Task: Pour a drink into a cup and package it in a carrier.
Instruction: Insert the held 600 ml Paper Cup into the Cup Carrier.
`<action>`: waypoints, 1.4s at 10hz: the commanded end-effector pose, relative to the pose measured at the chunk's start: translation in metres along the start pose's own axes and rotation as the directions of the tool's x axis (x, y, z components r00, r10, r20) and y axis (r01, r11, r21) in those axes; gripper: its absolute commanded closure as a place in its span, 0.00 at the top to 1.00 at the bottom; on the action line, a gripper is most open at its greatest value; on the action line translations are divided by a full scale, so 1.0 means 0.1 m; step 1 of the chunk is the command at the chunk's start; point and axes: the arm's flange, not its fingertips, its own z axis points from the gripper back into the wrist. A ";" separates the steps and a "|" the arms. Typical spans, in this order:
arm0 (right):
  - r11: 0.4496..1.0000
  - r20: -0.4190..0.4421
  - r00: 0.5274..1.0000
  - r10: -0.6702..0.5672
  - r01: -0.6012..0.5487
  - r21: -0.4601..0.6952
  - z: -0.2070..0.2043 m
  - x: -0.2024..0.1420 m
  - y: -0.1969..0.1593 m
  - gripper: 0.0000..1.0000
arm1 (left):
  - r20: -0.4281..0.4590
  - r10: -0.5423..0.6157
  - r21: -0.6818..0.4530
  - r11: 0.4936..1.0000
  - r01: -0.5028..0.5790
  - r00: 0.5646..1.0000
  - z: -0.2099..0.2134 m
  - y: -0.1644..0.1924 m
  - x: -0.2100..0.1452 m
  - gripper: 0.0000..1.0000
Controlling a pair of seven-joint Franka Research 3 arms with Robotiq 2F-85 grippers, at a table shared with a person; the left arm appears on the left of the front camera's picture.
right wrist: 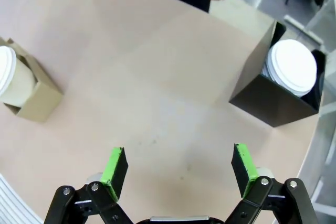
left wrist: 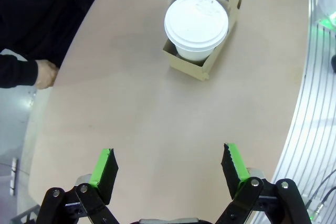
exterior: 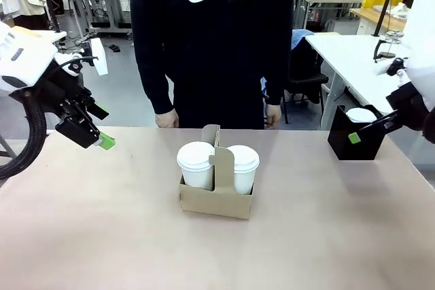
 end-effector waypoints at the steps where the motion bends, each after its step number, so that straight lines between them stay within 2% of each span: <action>1: 1.000 0.034 0.999 0.007 -0.007 0.016 -0.01 -0.04 -0.05 1.00 | -0.004 0.012 0.007 1.000 -0.012 1.000 0.01 -0.01 0.00 1.00; 14: 1.000 0.034 0.999 0.007 -0.007 0.016 -0.01 -0.04 -0.05 1.00 | -0.004 0.012 0.007 1.000 -0.012 1.000 0.01 -0.01 0.00 1.00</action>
